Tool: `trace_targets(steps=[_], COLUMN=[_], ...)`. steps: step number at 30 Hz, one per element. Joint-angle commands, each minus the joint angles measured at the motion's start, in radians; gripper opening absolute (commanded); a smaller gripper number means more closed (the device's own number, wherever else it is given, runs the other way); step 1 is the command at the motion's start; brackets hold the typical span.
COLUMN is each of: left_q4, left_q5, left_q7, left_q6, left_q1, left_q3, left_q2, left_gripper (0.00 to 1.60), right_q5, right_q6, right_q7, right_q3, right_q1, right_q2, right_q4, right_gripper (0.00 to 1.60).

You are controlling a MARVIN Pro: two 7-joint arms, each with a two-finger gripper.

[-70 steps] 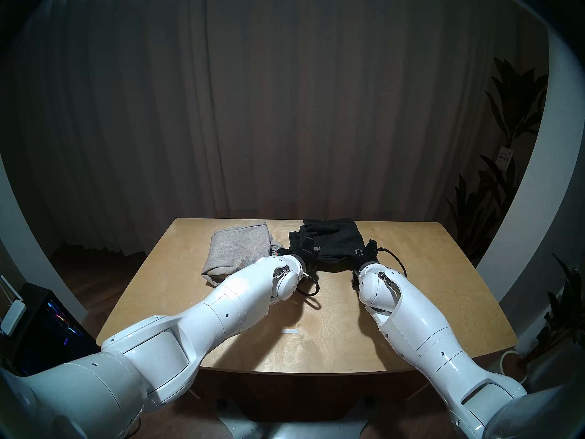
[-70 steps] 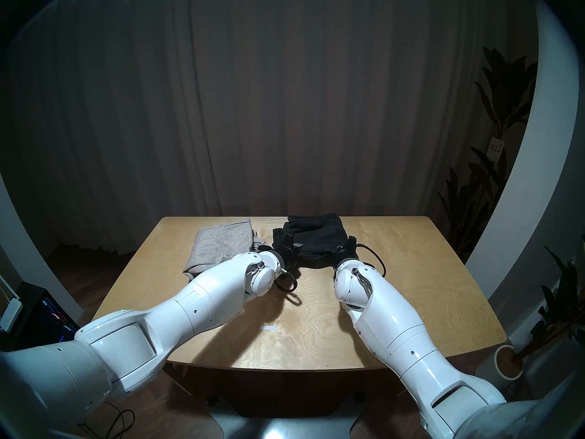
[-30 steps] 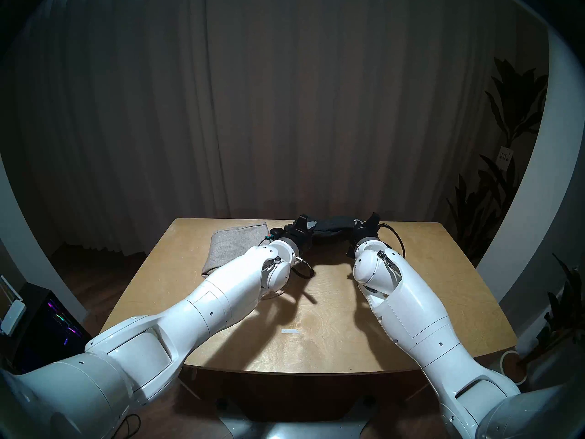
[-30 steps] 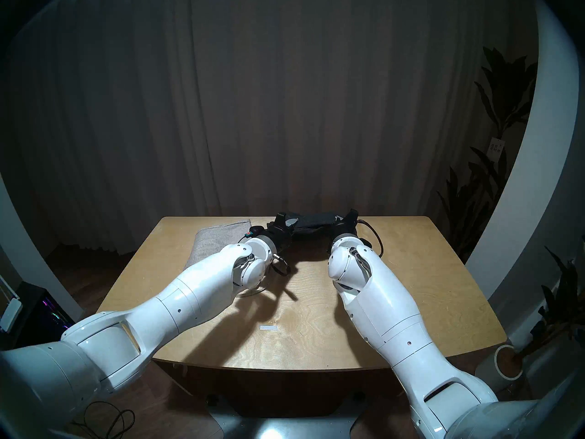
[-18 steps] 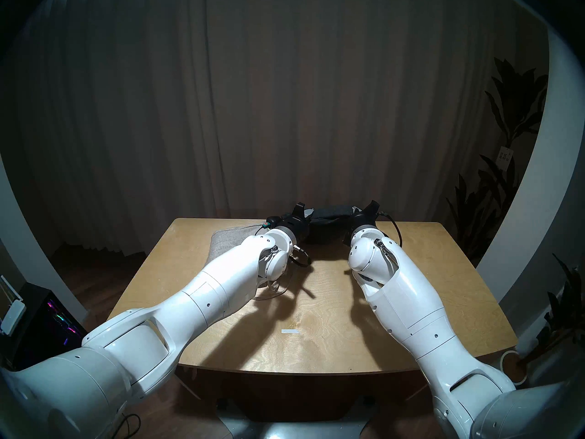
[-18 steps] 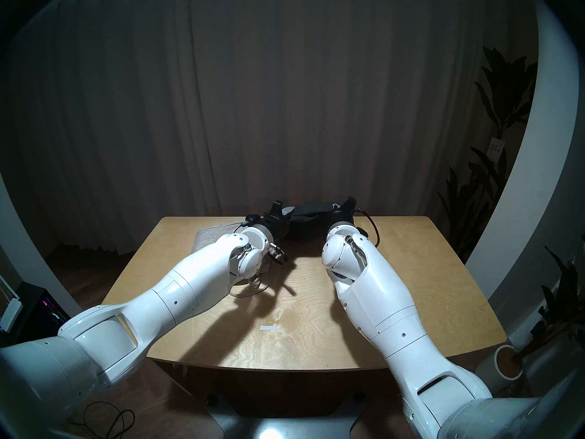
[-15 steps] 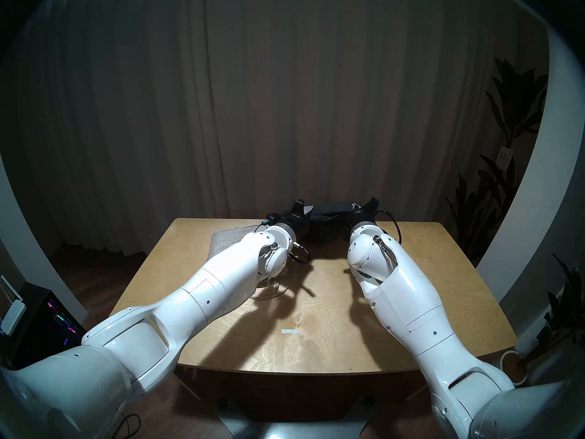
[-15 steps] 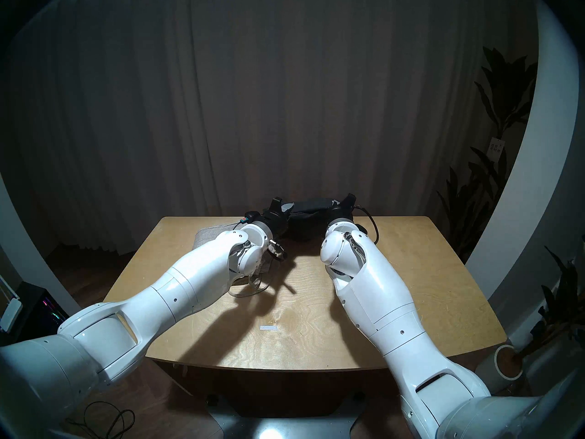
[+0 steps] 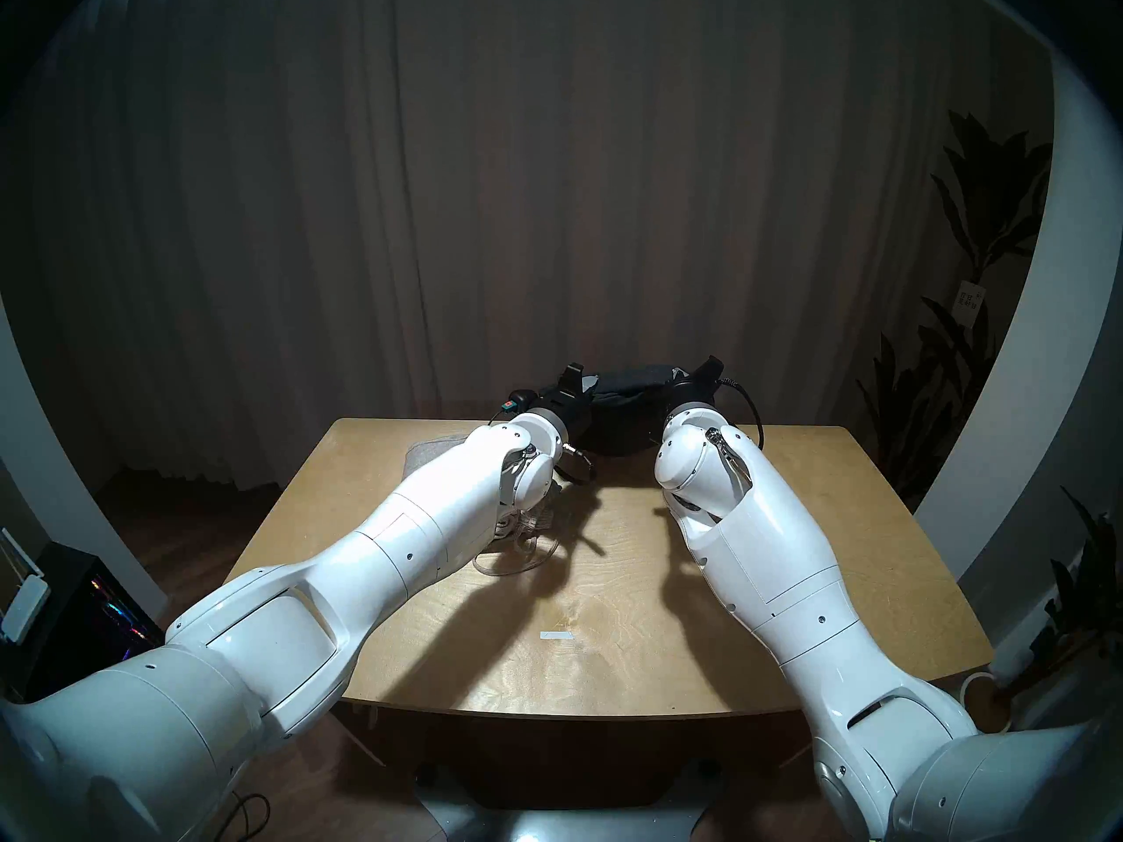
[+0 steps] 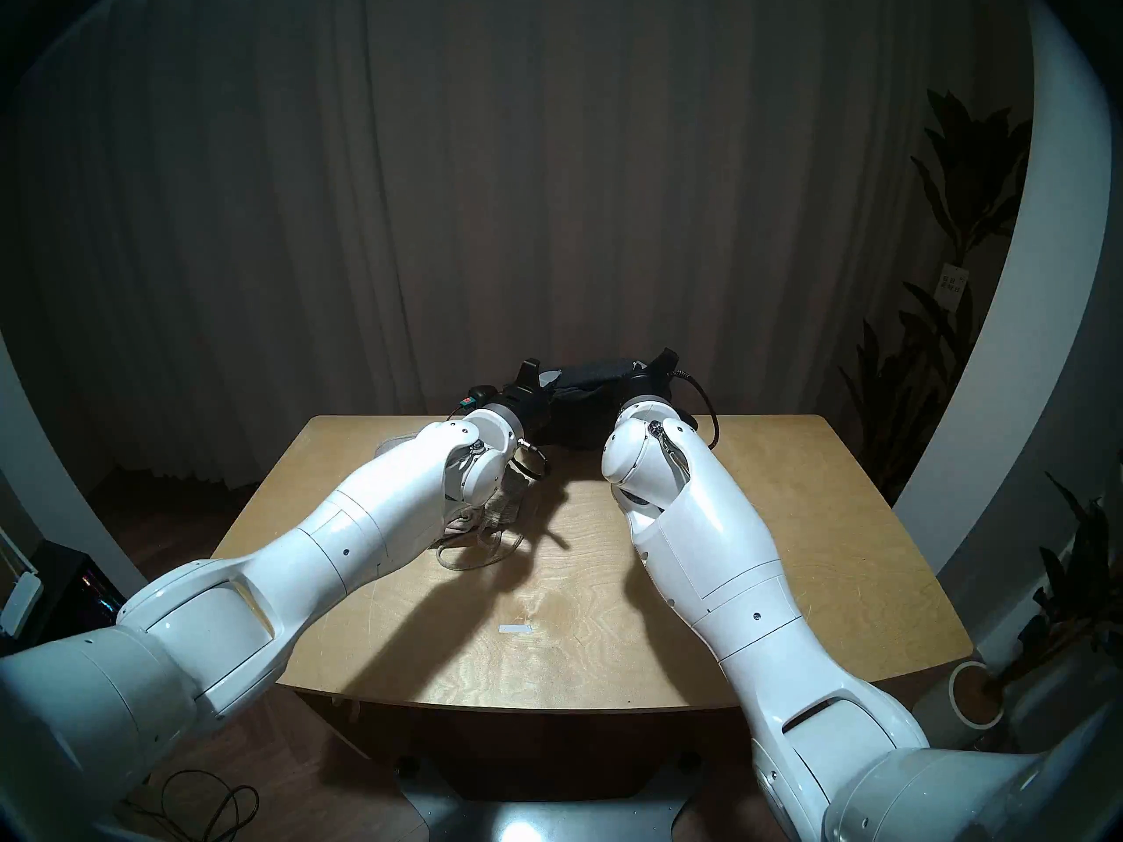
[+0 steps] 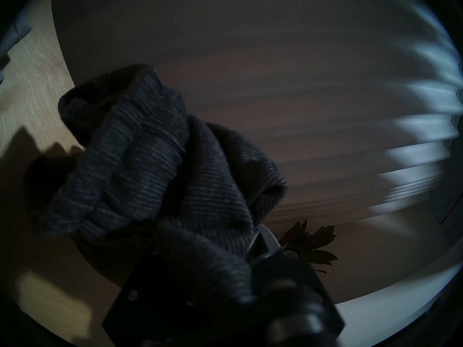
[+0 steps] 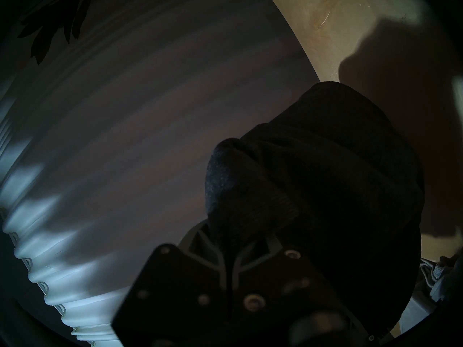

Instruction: Fold pants twice and stack them

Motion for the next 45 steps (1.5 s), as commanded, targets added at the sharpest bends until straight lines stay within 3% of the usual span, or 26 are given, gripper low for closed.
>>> trace_targets(steps=[1, 18, 25, 40, 45], left_q4=[-0.041, -0.153, -0.214, -0.229, -0.219], left_q5=[0.011, 0.045, 0.056, 0.060, 0.098], left_q7=[-0.028, -0.039, -0.050, -0.062, -0.076], left_q6=[-0.008, -0.041, -0.055, -0.056, -0.055], left_q1=[-0.047, 0.008, 0.041, 0.051, 0.042], left_q3=[-0.031, -0.058, -0.078, -0.124, -0.117], left_q2=[0.033, 0.157, 0.236, 0.340, 0.372], left_gripper=[0.00, 0.00, 0.00, 0.00, 0.00], right_q5=[-0.017, -0.048, -0.059, -0.066, -0.065], right_q6=[-0.011, -0.044, -0.059, -0.076, -0.075], right_q7=[0.024, 0.054, 0.072, 0.086, 0.095], right_q3=[-0.004, -0.090, -0.145, -0.215, -0.230], right_q1=[0.070, 0.095, 0.111, 0.213, 0.257], right_q2=[-0.031, -0.114, -0.161, -0.270, -0.314], right_q4=[-0.016, 0.018, 0.041, 0.150, 0.215], right_gripper=[0.00, 0.00, 0.00, 0.00, 0.00])
